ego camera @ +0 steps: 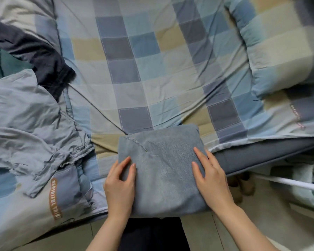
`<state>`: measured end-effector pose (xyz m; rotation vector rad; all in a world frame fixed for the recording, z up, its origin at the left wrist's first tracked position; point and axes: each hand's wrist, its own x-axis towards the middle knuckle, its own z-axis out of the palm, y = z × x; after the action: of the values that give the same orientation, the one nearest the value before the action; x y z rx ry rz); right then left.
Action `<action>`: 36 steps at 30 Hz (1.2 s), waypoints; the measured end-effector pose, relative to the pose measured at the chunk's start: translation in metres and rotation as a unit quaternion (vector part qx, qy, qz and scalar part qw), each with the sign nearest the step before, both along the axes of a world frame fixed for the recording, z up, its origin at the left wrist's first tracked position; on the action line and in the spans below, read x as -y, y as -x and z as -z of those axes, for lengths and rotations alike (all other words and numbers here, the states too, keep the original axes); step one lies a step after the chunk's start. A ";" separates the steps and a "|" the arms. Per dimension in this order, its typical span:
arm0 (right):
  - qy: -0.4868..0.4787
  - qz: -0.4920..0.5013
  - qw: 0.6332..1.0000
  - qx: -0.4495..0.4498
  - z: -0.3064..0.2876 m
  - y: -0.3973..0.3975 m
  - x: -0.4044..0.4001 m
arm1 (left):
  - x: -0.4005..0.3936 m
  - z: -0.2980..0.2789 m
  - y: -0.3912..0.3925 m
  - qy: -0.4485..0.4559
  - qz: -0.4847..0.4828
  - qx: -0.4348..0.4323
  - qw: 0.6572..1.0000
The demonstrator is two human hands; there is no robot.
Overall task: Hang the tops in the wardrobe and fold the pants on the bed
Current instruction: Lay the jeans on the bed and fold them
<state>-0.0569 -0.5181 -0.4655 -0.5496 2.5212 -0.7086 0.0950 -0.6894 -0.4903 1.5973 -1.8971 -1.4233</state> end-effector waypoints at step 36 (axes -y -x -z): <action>-0.004 0.674 0.720 -0.168 -0.242 -0.498 -0.302 | -0.319 -0.258 -0.166 0.029 0.728 -0.131 0.672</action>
<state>0.4408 -0.2163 -0.2232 1.5140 2.9284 -1.0657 0.2611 -0.3701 -0.2323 -0.6153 -2.9535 -1.7100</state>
